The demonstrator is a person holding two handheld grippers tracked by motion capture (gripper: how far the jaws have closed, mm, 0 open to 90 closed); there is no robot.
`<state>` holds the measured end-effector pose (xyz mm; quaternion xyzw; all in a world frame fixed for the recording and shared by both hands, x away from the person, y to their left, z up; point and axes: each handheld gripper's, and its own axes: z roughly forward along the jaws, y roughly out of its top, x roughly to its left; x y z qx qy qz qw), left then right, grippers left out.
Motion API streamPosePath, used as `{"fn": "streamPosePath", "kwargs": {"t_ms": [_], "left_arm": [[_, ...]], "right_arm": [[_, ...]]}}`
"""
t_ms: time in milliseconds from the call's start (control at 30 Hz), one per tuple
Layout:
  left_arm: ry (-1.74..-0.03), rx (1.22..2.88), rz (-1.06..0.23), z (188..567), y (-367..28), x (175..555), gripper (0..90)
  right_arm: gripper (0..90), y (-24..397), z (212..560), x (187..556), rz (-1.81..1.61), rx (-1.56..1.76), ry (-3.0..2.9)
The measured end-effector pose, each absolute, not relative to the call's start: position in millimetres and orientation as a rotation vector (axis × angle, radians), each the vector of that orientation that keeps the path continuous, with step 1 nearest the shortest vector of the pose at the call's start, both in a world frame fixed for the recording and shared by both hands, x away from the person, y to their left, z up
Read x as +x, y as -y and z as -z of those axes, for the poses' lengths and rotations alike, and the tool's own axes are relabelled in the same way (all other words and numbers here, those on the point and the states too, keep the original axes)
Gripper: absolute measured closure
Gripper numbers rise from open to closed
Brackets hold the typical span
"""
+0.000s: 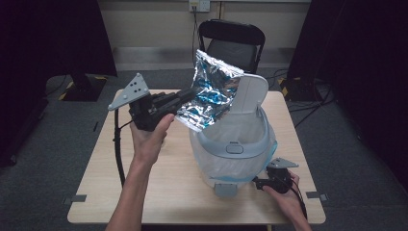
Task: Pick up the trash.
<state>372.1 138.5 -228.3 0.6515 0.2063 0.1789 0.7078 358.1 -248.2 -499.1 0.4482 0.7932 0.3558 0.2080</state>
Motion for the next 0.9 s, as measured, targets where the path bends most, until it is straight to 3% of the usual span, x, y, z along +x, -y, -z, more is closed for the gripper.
{"fn": "streamPosePath", "kwargs": {"t_ms": [700, 867, 900], "left_arm": [[-0.386, 1.520, -0.373, 232.9, -87.5, 391.9, 88.3], [-0.374, 1.541, -0.405, 234.5, -80.5, 395.5, 86.1], [-0.383, 1.541, -0.416, 234.9, -79.2, 395.5, 81.7]], "right_arm": [[23.7, 248.2, 499.1, 358.1, -0.992, 1.248, -2.209], [23.7, 248.4, 499.2, 358.2, -0.989, 1.246, -2.208], [23.7, 248.2, 499.0, 358.0, -0.996, 1.251, -2.209]]}}
